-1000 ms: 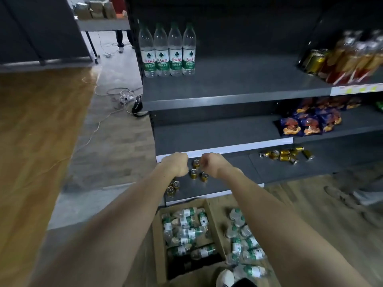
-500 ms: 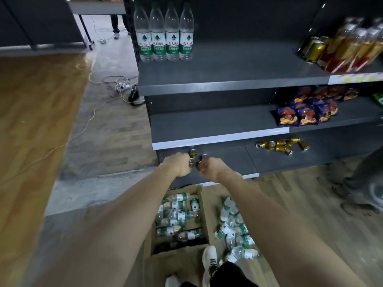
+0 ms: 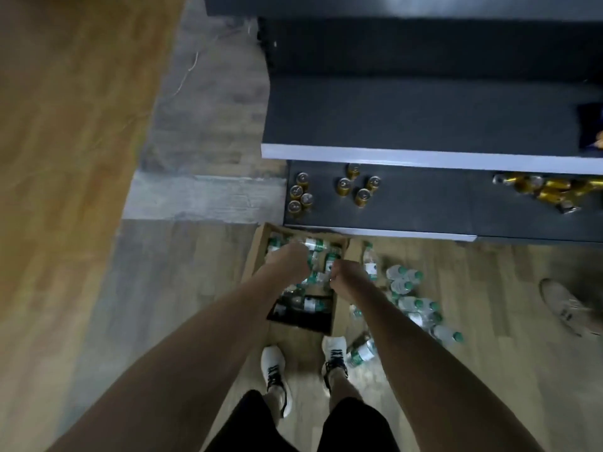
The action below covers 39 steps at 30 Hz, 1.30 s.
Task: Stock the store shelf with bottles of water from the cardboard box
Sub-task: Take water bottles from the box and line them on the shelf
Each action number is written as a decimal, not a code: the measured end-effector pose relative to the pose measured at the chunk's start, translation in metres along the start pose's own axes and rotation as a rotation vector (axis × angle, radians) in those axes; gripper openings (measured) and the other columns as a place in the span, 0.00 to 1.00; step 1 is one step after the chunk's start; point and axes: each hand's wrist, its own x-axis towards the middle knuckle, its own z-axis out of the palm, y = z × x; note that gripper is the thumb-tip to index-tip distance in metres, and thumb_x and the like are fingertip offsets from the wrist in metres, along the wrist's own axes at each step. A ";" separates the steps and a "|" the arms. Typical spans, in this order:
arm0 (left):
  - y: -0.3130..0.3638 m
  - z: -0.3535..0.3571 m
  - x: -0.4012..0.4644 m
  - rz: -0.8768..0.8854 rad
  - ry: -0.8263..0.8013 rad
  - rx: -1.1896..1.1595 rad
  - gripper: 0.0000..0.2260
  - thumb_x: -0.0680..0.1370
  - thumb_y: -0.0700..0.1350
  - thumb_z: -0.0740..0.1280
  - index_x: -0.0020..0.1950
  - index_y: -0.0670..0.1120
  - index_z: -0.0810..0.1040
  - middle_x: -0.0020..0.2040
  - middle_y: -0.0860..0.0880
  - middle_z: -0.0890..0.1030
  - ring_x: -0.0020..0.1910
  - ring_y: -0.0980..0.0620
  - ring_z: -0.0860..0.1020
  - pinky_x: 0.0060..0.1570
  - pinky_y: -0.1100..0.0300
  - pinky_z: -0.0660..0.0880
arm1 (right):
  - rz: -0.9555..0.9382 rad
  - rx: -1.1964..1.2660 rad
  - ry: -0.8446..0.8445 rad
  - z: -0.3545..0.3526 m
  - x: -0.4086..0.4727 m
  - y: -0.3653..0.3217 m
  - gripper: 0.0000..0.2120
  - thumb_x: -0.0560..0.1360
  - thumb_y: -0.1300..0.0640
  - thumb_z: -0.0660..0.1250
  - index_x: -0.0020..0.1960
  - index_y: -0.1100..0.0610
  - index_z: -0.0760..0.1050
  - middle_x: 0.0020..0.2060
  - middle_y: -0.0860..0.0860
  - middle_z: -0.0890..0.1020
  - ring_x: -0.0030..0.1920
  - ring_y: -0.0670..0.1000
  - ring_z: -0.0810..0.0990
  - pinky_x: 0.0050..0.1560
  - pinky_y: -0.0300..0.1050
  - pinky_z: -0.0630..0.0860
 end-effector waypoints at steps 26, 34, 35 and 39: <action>-0.170 0.432 0.320 -0.138 -0.260 -0.138 0.03 0.79 0.43 0.62 0.49 0.51 0.72 0.43 0.50 0.75 0.45 0.47 0.77 0.39 0.55 0.71 | 0.104 -0.331 -0.161 0.374 0.395 0.167 0.26 0.73 0.60 0.71 0.69 0.54 0.68 0.65 0.55 0.72 0.65 0.58 0.72 0.60 0.53 0.72; -0.200 0.494 0.369 -0.160 -0.279 -0.150 0.03 0.80 0.45 0.61 0.49 0.51 0.74 0.44 0.50 0.76 0.45 0.47 0.76 0.44 0.53 0.74 | -0.026 -0.683 -0.098 0.445 0.458 0.205 0.25 0.76 0.58 0.63 0.73 0.56 0.65 0.68 0.58 0.68 0.67 0.60 0.67 0.66 0.58 0.65; -0.201 0.497 0.370 -0.157 -0.281 -0.143 0.03 0.79 0.45 0.61 0.49 0.51 0.73 0.45 0.49 0.77 0.46 0.46 0.77 0.45 0.52 0.75 | -0.042 -0.738 -0.092 0.449 0.459 0.206 0.24 0.76 0.58 0.64 0.71 0.57 0.66 0.67 0.59 0.69 0.66 0.60 0.68 0.64 0.57 0.66; -0.204 0.493 0.359 -0.166 -0.307 -0.124 0.02 0.79 0.45 0.62 0.50 0.50 0.73 0.48 0.47 0.79 0.48 0.45 0.78 0.49 0.50 0.77 | 0.005 -0.772 -0.163 0.444 0.457 0.196 0.26 0.73 0.57 0.70 0.69 0.56 0.68 0.65 0.59 0.70 0.64 0.60 0.70 0.56 0.54 0.74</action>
